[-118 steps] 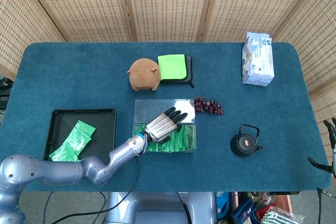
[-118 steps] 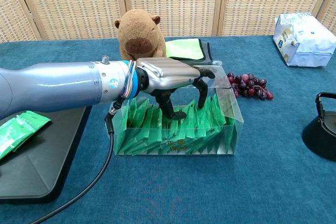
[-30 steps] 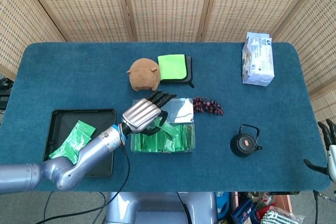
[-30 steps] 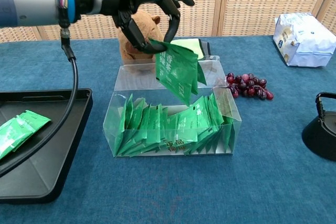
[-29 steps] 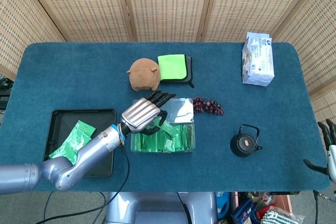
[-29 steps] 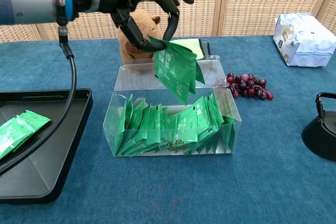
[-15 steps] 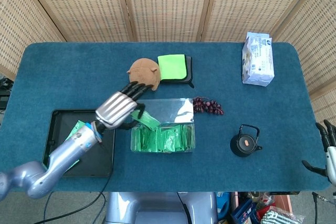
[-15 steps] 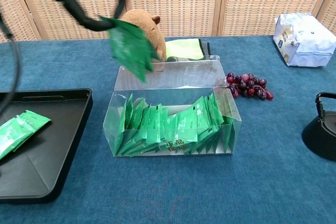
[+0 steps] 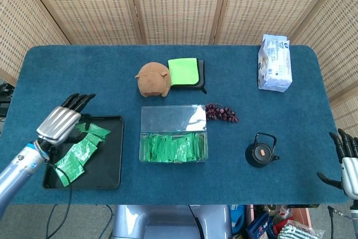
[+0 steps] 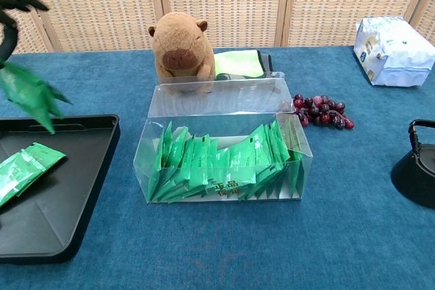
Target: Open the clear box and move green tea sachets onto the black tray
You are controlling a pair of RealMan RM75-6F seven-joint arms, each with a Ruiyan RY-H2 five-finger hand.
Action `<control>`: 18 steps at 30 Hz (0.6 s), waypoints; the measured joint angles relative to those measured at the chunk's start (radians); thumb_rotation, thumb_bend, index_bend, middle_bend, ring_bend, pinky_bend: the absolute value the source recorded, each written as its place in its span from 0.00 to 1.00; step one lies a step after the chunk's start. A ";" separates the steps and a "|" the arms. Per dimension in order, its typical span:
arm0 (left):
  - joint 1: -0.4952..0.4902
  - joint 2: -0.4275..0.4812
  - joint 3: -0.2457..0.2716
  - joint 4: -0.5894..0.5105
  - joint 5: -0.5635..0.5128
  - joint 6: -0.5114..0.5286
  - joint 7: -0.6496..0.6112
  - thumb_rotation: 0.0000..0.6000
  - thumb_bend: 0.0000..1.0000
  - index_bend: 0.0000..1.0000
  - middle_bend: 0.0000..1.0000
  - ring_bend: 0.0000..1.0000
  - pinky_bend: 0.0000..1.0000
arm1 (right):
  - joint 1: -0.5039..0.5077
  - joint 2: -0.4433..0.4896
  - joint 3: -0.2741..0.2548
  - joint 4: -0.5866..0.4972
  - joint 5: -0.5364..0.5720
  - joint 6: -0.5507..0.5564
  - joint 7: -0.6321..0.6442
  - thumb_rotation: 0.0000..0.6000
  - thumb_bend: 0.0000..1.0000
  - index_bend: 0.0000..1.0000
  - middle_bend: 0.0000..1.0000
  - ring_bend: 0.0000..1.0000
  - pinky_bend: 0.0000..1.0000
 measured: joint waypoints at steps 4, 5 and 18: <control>0.030 0.020 0.023 0.010 -0.007 -0.027 -0.035 1.00 0.38 0.33 0.00 0.00 0.00 | 0.000 0.000 -0.003 -0.003 -0.006 0.002 -0.002 1.00 0.00 0.00 0.00 0.00 0.00; 0.037 0.023 0.027 0.014 -0.010 -0.034 -0.044 1.00 0.33 0.14 0.00 0.00 0.00 | 0.000 0.001 -0.004 -0.004 -0.008 0.003 -0.002 1.00 0.00 0.00 0.00 0.00 0.00; 0.175 -0.022 0.016 0.044 -0.031 0.167 -0.066 1.00 0.04 0.00 0.00 0.00 0.00 | -0.012 0.017 -0.017 -0.018 -0.048 0.034 0.029 1.00 0.00 0.00 0.00 0.00 0.00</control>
